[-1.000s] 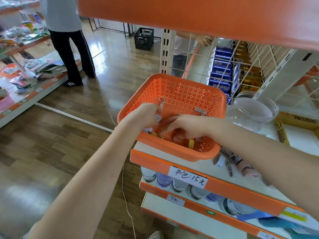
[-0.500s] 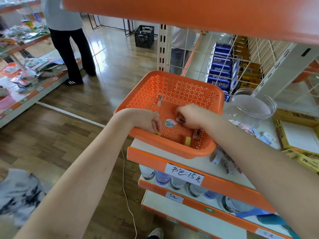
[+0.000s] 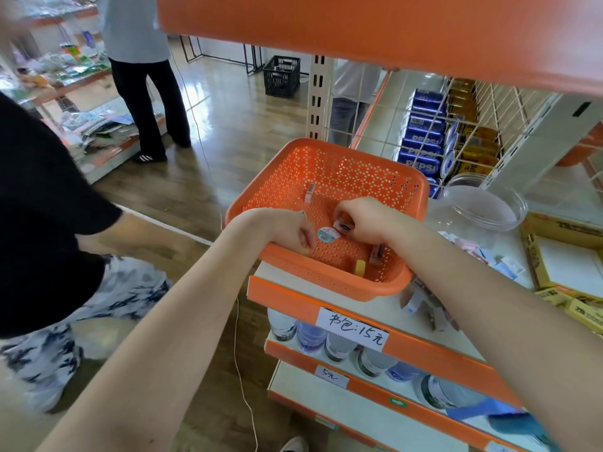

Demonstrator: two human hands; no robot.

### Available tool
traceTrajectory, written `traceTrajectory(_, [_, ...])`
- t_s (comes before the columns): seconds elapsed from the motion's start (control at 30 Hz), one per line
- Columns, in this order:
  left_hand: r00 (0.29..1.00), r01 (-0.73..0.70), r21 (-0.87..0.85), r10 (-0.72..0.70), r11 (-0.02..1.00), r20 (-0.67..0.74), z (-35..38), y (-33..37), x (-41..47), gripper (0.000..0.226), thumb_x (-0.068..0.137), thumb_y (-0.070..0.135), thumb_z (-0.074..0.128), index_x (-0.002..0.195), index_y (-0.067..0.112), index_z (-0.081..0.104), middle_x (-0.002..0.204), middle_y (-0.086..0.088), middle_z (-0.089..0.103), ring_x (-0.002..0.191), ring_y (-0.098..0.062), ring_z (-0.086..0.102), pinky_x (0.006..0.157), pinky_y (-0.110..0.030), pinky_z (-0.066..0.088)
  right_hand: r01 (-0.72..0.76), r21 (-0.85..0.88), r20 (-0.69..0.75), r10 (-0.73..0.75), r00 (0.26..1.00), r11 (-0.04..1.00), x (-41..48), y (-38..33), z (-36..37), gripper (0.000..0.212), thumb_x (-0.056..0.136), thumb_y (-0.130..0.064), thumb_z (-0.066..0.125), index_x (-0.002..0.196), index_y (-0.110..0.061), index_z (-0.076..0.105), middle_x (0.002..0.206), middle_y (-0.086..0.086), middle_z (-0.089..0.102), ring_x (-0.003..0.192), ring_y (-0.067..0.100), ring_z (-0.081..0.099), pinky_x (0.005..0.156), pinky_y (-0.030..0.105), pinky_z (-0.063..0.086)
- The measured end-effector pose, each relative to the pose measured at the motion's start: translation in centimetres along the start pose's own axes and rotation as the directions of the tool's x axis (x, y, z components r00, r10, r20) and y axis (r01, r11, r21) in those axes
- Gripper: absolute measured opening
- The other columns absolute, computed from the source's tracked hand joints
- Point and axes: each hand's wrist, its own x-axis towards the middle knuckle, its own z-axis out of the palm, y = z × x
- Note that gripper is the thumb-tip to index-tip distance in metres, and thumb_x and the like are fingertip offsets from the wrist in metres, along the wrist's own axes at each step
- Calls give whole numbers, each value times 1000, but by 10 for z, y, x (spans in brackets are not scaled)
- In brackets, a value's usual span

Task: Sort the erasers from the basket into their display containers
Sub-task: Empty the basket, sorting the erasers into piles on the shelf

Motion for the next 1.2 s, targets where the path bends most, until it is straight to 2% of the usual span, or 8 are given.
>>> traceTrajectory(0.17, [996, 44, 110, -35, 993, -82, -1, 0, 2, 27, 87, 22, 63, 113, 21, 59, 113, 3, 57, 95, -15, 53, 80, -26, 43, -5, 30, -12, 5, 1000, 1000, 2, 1, 1, 36, 85, -11, 58, 119, -20, 55, 119, 5, 57, 103, 23, 54, 86, 32, 44])
traceTrajectory(0.4, [933, -41, -23, 30, 999, -360, -2, 2, -4, 30, 80, 15, 68, 110, 17, 64, 103, 0, 64, 95, -17, 60, 82, -29, 50, 3, 106, -107, 8, 994, 994, 5, 2, -1, 38, 84, -10, 60, 121, -20, 54, 118, 5, 56, 104, 22, 53, 86, 31, 42])
traceTrajectory(0.5, [879, -132, -76, 82, 988, -469, -8, 8, -14, 32, 81, 14, 68, 113, 17, 65, 104, 4, 63, 95, -12, 57, 79, -21, 44, 55, 192, -249, -5, 968, 980, -1, 0, -9, 35, 83, -13, 60, 117, -21, 54, 112, 4, 53, 102, 20, 51, 81, 26, 37])
traceTrajectory(0.67, [791, -202, -91, 108, 975, -602, -20, 28, -26, 35, 80, 18, 68, 114, 23, 62, 103, 9, 60, 84, -3, 54, 61, -2, 38, 126, 327, -433, 30, 901, 937, -37, 8, -39, 33, 85, -9, 60, 116, -20, 58, 105, -5, 54, 92, 8, 50, 78, 21, 37])
traceTrajectory(0.8, [738, -346, -131, 183, 929, -650, -23, 72, -24, 31, 80, 17, 66, 110, 26, 63, 100, 12, 63, 89, -5, 58, 77, -16, 48, 82, 434, -518, 174, 838, 897, -80, 43, -54, 35, 87, -13, 64, 120, -23, 59, 101, -10, 56, 77, -5, 50, 73, 13, 42])
traceTrajectory(0.93, [701, -451, -66, 307, 890, -643, -15, 137, -10, 31, 81, 15, 66, 111, 19, 65, 92, 12, 61, 81, -3, 58, 68, -3, 41, -73, 507, -495, 360, 791, 859, -137, 93, -50, 30, 87, -18, 64, 116, -26, 61, 105, -8, 60, 85, 7, 56, 75, 17, 45])
traceTrajectory(1.13, [685, -532, 80, 483, 843, -545, 16, 238, 29, 24, 81, 32, 64, 104, 23, 67, 91, 12, 65, 86, -7, 60, 76, -9, 46, -299, 524, -446, 556, 701, 797, -237, 166, -26, 19, 88, -26, 63, 106, -32, 66, 103, -5, 67, 94, 13, 61, 78, 22, 44])
traceTrajectory(1.2, [664, -563, 162, 560, 811, -495, 31, 266, 37, 30, 79, 36, 65, 106, 23, 69, 99, 5, 68, 93, -12, 61, 83, -17, 45, -342, 506, -476, 587, 655, 792, -269, 182, -19, 17, 87, -21, 63, 101, -29, 68, 98, -6, 64, 89, 9, 56, 72, 12, 36])
